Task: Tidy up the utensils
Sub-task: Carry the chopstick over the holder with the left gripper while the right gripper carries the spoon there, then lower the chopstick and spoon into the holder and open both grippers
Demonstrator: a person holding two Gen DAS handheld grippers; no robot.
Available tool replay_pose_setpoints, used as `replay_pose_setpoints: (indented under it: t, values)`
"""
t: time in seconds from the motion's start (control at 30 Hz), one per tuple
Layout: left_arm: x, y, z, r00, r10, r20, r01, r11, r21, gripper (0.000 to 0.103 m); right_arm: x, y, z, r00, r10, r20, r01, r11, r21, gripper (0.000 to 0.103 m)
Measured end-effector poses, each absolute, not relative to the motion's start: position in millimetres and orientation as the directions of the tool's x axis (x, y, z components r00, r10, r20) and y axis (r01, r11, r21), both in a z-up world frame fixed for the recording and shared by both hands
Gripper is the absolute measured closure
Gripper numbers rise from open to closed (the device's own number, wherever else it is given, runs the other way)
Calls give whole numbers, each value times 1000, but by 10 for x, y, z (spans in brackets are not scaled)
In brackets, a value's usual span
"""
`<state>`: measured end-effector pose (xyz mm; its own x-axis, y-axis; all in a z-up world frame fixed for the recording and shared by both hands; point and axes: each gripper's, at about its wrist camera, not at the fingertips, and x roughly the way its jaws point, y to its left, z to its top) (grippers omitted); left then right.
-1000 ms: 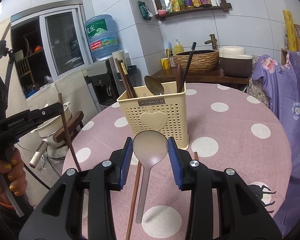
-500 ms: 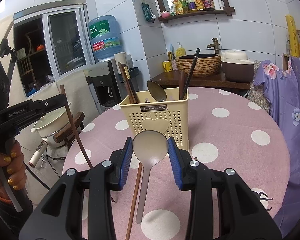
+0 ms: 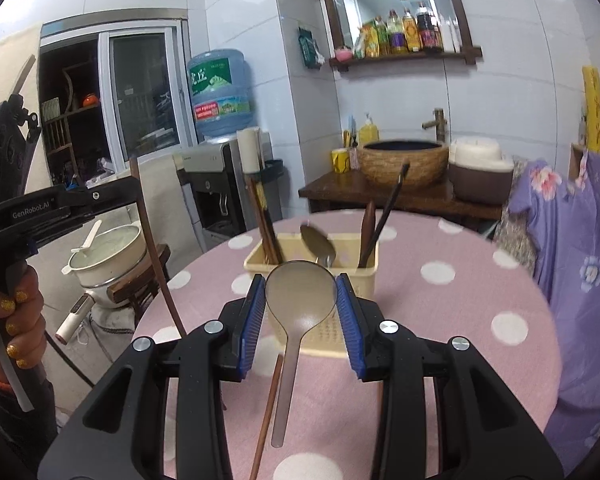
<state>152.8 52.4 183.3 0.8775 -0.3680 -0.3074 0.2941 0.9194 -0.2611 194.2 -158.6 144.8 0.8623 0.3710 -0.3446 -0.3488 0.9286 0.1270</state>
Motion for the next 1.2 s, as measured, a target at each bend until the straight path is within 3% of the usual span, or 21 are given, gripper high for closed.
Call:
replay_pose_setpoints:
  t: [0.3,0.47,0.67,1.2]
  values:
    - [1835,459,2578,918,-348,-190,295,920,-259,95,2279,-1616,2240,923,325,-207,-312,946,93,66]
    - [2064,325,2718,956,-258,-142,223,950,-220,95,2580,-1510,2348,955,246,-167,-241,969,54,66]
    - [2358,223,2418,971,-178,-163,145,970,-195,95,2837,-1361,2099,971,183,-155,-185,983,-2,66]
    - [2391,153,1532,944,-167,-283,112,973,-200,95,2913,-1354,1262,947,145,-288,-158,987,-21,66]
